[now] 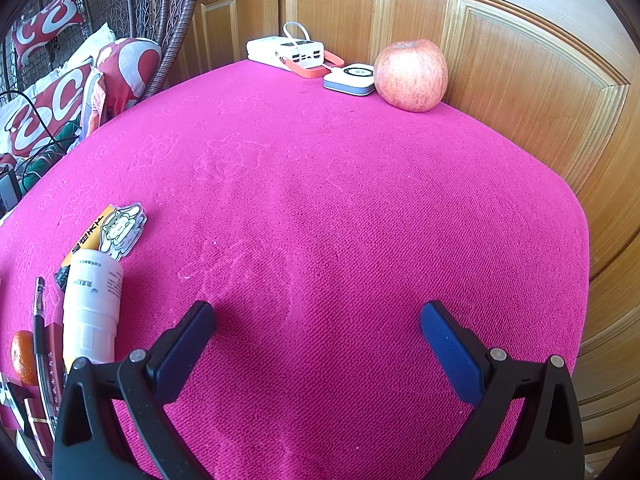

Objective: Organize rigid objects
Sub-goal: 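Grasp the brown tape roll with the left tool while the right tool grasps the white pill bottle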

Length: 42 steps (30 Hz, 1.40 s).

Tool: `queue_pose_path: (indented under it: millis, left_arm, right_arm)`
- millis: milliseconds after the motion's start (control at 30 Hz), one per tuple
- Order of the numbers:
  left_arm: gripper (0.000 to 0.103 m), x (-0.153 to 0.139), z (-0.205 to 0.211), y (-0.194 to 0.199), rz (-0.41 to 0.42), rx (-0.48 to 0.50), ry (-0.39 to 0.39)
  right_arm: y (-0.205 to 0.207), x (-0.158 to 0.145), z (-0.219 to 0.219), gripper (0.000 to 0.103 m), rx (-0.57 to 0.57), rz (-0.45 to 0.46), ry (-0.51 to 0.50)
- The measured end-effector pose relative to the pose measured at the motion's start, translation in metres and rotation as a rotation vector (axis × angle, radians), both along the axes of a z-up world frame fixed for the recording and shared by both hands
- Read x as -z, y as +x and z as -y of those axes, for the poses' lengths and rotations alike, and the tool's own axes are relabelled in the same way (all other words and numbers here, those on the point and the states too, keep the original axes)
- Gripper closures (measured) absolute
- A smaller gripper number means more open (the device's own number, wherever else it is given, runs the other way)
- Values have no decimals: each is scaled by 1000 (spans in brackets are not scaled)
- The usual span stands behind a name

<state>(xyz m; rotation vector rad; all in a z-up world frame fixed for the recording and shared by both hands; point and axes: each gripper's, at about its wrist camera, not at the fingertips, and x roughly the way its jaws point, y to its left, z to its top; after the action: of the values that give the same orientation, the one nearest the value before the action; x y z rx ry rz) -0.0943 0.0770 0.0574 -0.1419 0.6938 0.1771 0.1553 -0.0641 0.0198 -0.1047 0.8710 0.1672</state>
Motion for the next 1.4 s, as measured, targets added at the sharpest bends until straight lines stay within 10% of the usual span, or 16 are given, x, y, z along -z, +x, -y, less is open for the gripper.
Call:
queue_pose_path:
  millis: [233, 467, 867, 1000, 1200, 1400]
  left_arm:
    - [6, 22, -17, 10, -18, -3, 50]
    - [12, 37, -15, 21, -70, 17, 44]
    - [30, 42, -23, 15, -100, -2, 10]
    - [30, 41, -22, 14, -89, -7, 7]
    - [30, 34, -33, 11, -54, -25, -76]
    - [30, 37, -39, 11, -62, -24, -106]
  right_arm:
    - [-2, -3, 4, 0, -19, 2, 48]
    - [-24, -37, 38, 0, -299, 197, 446]
    - [-35, -27, -68, 1, -550, 16, 239]
    - [-31, -13, -77, 39, -548, -60, 213]
    - [-23, -11, -57, 63, -511, -88, 309]
    - [-23, -9, -54, 66, -510, -88, 334]
